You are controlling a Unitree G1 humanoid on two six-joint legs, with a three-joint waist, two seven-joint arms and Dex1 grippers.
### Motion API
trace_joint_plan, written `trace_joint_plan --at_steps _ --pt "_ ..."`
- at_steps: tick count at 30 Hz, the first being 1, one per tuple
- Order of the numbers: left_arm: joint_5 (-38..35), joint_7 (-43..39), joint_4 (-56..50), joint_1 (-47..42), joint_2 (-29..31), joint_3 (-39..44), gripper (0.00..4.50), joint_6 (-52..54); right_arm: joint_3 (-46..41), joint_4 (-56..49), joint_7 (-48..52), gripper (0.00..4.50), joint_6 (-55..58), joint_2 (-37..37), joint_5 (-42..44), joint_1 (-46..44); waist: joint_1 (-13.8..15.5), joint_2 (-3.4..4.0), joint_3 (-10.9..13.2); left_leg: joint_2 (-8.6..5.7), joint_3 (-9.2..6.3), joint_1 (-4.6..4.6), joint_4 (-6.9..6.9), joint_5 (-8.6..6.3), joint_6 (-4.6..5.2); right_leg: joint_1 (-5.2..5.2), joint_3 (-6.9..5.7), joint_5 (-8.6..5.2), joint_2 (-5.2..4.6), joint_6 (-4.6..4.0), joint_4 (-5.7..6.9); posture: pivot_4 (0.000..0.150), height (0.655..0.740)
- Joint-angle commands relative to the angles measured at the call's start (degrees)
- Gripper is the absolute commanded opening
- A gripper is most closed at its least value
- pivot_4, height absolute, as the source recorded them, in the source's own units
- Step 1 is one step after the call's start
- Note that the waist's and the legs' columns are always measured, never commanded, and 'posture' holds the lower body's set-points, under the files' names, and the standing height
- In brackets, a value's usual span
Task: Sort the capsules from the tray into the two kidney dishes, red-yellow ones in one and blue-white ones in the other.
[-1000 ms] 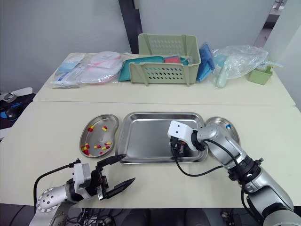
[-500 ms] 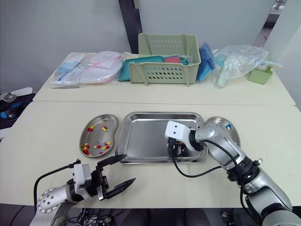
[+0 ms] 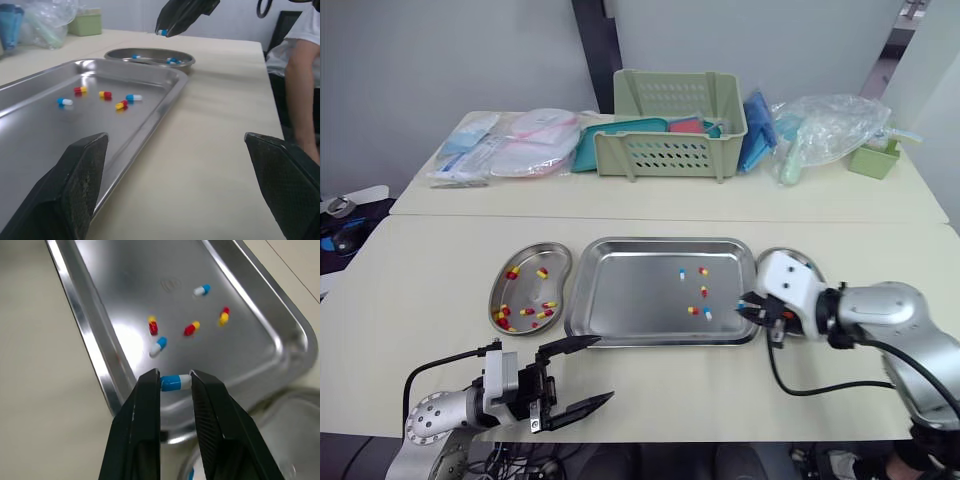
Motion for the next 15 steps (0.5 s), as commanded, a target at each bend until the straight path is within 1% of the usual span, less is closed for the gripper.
trace_joint_plan --at_steps 1,7,15 --pt "-1.3 -2.0 0.3 -0.7 0.6 -0.4 4.5 -0.6 -6.6 -1.1 -0.5 0.62 -1.5 -2.1 0.7 4.0 0.0 0.0 0.0 0.0 0.01 0.0 0.0 0.0 0.0 0.01 0.01 0.0 0.0 0.0 0.0 0.15 0.74" --pt "-1.4 -3.9 1.1 -2.2 0.6 -0.8 4.5 -0.9 -10.8 1.6 -2.5 0.62 -4.6 -3.3 -0.9 11.5 0.1 -0.02 0.0 0.0 0.03 0.01 0.01 0.0 0.0 0.03 0.02 0.0 0.0 0.0 -0.01 0.15 0.74" --pt "-1.3 -3.7 1.2 -3.3 0.2 -0.7 4.5 -0.5 -11.0 5.6 -6.0 0.62 -4.3 -3.7 -1.3 12.8 0.0 -0.02 0.0 0.0 0.02 0.01 0.01 0.0 0.0 0.04 0.01 0.0 0.0 0.0 -0.01 0.15 0.74"
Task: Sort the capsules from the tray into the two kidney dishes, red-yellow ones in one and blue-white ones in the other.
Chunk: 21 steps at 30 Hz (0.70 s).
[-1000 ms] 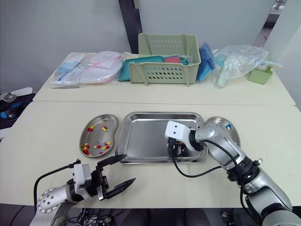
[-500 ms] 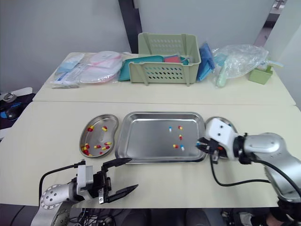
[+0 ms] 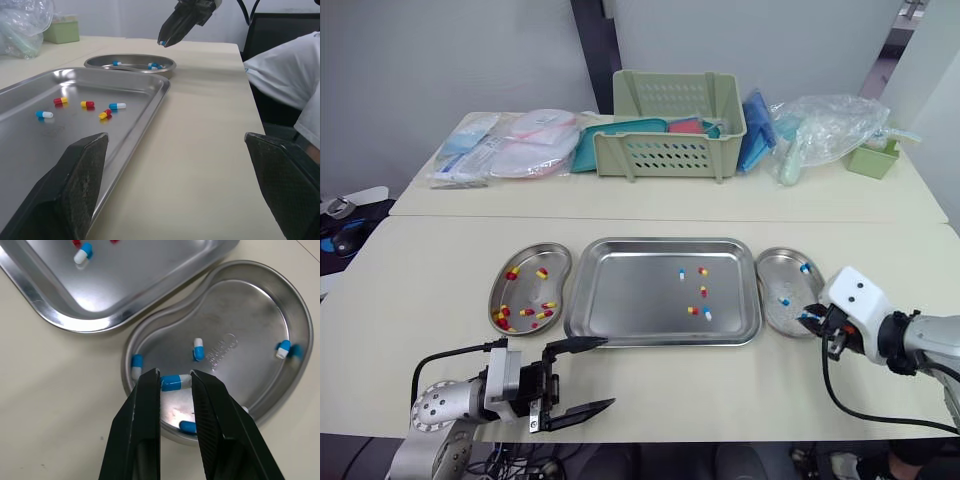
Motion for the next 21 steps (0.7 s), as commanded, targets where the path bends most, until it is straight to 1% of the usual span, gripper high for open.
trace_joint_plan --at_steps 1,3,5,10,13,14,17,21 --pt "-0.6 0.1 -0.8 -0.3 0.0 -0.2 4.5 -0.4 -1.4 0.9 -1.6 0.62 0.1 -0.9 -0.3 -0.2 0.0 0.0 0.0 0.0 0.0 0.0 0.0 0.0 0.0 0.0 0.0 0.0 0.0 0.0 0.0 0.15 0.74" --pt "-0.6 0.3 -1.1 -0.4 -0.1 -0.2 4.5 -0.2 -1.2 1.7 -2.5 1.33 -0.2 -0.7 -0.3 -0.8 0.0 0.0 0.0 0.0 0.0 0.0 0.0 0.0 0.0 0.0 0.0 0.0 0.0 0.0 0.0 0.15 0.74" --pt "-0.7 0.6 -1.5 -0.5 -0.1 -0.3 4.5 0.0 -1.2 2.1 -2.9 1.78 -0.2 -0.5 0.3 -1.5 0.0 0.0 0.0 0.0 0.0 0.0 0.0 0.0 0.0 0.0 0.0 0.0 0.0 0.0 0.0 0.15 0.74" --pt "-0.8 1.1 -2.0 -0.4 0.1 -0.2 4.5 0.2 -1.3 2.1 -3.3 3.27 -0.3 -0.3 1.7 -2.4 0.0 0.0 0.0 0.0 0.0 0.0 0.0 0.0 0.0 0.0 0.0 0.0 0.0 0.0 0.0 0.15 0.74" --pt "-0.8 1.6 -2.5 -0.3 0.2 -0.2 4.5 0.5 -1.4 2.1 -3.5 4.3 -0.2 -0.3 2.3 -2.9 0.0 0.0 0.0 0.0 0.0 0.0 0.0 0.0 0.0 0.0 0.01 0.0 0.0 0.0 0.0 0.15 0.74" --pt "-0.8 1.7 -2.6 -0.3 0.1 -0.2 4.5 0.6 -1.4 2.1 -3.5 4.45 -0.3 -0.3 2.4 -3.0 0.0 0.0 0.0 0.0 -0.01 0.0 0.0 0.0 0.0 0.0 0.0 0.0 0.0 0.0 0.0 0.15 0.74" --pt "-0.8 3.0 -3.4 -0.1 0.1 0.1 4.5 1.3 -2.3 1.6 -2.3 4.45 -2.9 0.1 3.2 -1.9 0.0 -0.01 0.0 0.0 0.0 0.0 0.0 0.0 0.0 0.0 0.0 0.0 0.0 0.0 0.0 0.15 0.74" --pt "-1.4 7.0 -6.5 1.7 0.8 1.6 4.5 5.0 -4.1 0.9 -1.4 4.45 -11.4 1.9 2.8 1.0 0.1 -0.02 0.0 0.0 0.0 -0.01 0.0 0.0 0.0 0.01 0.0 0.0 0.0 0.0 -0.01 0.15 0.74"
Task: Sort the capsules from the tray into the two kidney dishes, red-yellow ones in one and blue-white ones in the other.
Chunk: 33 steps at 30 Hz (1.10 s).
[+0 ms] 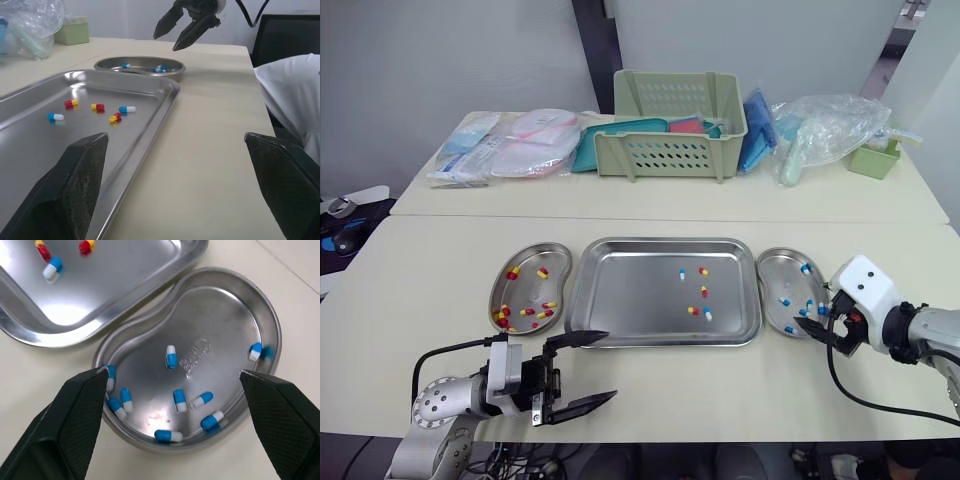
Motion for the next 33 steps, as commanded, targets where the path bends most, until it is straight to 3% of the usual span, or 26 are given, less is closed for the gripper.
trace_joint_plan --at_steps 1,6,10,17,25,33 --pt "-1.4 3.8 -4.6 2.0 1.0 2.1 4.5 3.2 -3.8 -2.2 1.6 4.45 -7.4 0.9 0.1 2.9 0.0 0.0 0.0 0.0 0.0 0.0 0.0 0.0 0.0 0.0 0.01 0.0 0.0 0.0 0.0 0.15 0.74" --pt "-4.5 14.1 -11.6 5.3 1.8 8.5 4.5 11.3 -6.3 -1.7 2.4 4.45 -22.6 4.8 -3.0 9.8 0.0 -0.03 0.0 0.02 -0.02 0.02 0.0 0.0 0.0 0.04 -0.01 0.0 0.01 0.0 0.0 0.15 0.74" --pt "-8.5 29.5 -12.4 7.6 1.1 22.7 4.5 19.5 -9.1 2.8 6.8 4.45 -33.8 6.8 -2.2 14.7 0.0 -0.07 0.0 0.04 -0.04 0.06 0.01 0.0 0.0 0.08 -0.03 0.0 0.01 0.0 0.01 0.15 0.74" --pt "-7.1 35.1 -1.9 8.4 1.8 36.9 4.5 18.7 -11.4 12.2 8.7 4.45 -41.3 9.1 -1.0 18.7 0.0 -0.12 0.1 0.01 0.04 0.17 -0.01 0.0 0.0 0.13 0.03 0.0 0.0 0.0 0.01 0.15 0.74" --pt "-4.1 35.2 7.3 12.2 0.6 39.0 4.5 17.4 -14.5 15.7 8.5 4.45 -40.3 10.3 2.7 21.6 0.0 -0.14 0.1 0.01 0.04 0.16 -0.02 0.0 -0.01 0.14 0.04 0.0 -0.01 0.0 0.0 0.15 0.74" --pt "-2.2 33.8 9.7 15.2 -0.4 39.0 4.5 13.7 -15.2 18.1 8.8 4.45 -41.7 9.8 3.0 22.1 0.0 -0.16 0.0 0.02 0.06 0.17 -0.02 0.0 -0.01 0.14 0.04 -0.01 -0.01 -0.01 0.0 0.15 0.74"
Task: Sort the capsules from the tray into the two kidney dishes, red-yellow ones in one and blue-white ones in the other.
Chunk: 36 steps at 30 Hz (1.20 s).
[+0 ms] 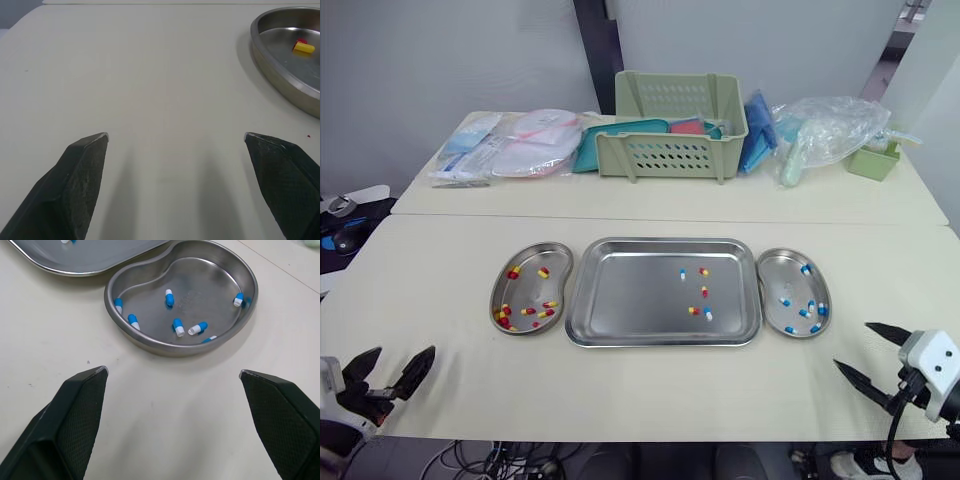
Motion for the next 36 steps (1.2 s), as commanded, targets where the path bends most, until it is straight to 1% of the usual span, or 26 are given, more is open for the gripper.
trace_joint_plan --at_steps 1,13,16,19,22,28,31,36 --pt "0.5 -0.6 -0.2 0.6 0.1 1.8 4.5 -2.2 -1.7 0.0 0.3 4.45 -1.4 -0.6 1.2 -0.9 0.0 0.0 0.0 0.0 -0.01 0.0 0.0 0.0 0.0 0.0 0.0 0.0 0.0 0.0 0.0 0.15 0.74" --pt "0.2 -3.1 0.0 1.9 0.8 2.3 4.5 -3.0 -0.7 1.0 2.1 4.45 -1.4 -1.1 1.2 -2.1 0.0 0.0 0.0 0.0 0.01 0.0 0.0 0.0 0.0 0.0 0.0 0.0 0.0 0.0 0.0 0.15 0.74" --pt "1.5 -7.6 -1.5 4.8 1.7 1.1 4.5 -5.1 -0.7 1.1 2.3 4.45 -1.5 -0.9 0.9 -1.8 0.0 -0.01 0.0 0.01 0.01 0.0 0.0 0.0 0.0 0.0 0.0 0.0 0.0 0.0 0.0 0.15 0.74" --pt "3.7 -14.3 -4.2 7.5 2.4 -3.2 4.5 -9.3 -0.5 1.3 2.3 4.45 -2.0 -0.8 0.4 -1.6 0.0 -0.01 0.0 0.0 0.04 0.0 -0.01 0.0 0.0 0.0 0.02 0.0 0.0 0.0 0.0 0.15 0.74" --pt "3.7 -17.5 -10.3 7.4 1.9 -8.9 4.5 -9.9 -0.1 1.1 2.1 4.45 -2.3 -0.4 0.1 -1.3 0.1 0.02 0.0 0.0 0.08 0.01 0.0 0.0 0.0 0.03 0.04 0.0 -0.01 0.0 0.0 0.15 0.74" --pt "2.9 -19.0 -18.9 3.5 0.1 -19.9 4.5 -8.3 1.0 0.0 1.3 4.45 -2.3 0.2 -0.2 -0.6 0.1 0.03 0.0 0.02 0.04 0.0 0.01 0.0 0.0 0.05 0.0 0.0 0.0 0.0 0.0 0.15 0.74" --pt "3.0 -19.5 -19.7 1.3 -0.3 -23.5 4.5 -8.2 1.2 -0.3 1.1 4.45 -2.3 0.2 -0.1 -0.2 -0.1 0.11 -0.1 0.0 0.09 0.01 0.0 0.0 0.0 0.04 0.05 0.0 0.0 0.0 -0.01 0.15 0.74" --pt "2.8 -19.0 -19.3 -1.1 -1.1 -26.5 4.5 -7.8 0.2 -1.3 0.9 4.45 -2.3 0.3 0.3 1.3 -0.1 0.14 -0.1 0.0 0.08 0.06 0.02 0.0 0.0 0.06 0.05 0.0 0.01 0.0 0.03 0.15 0.74"
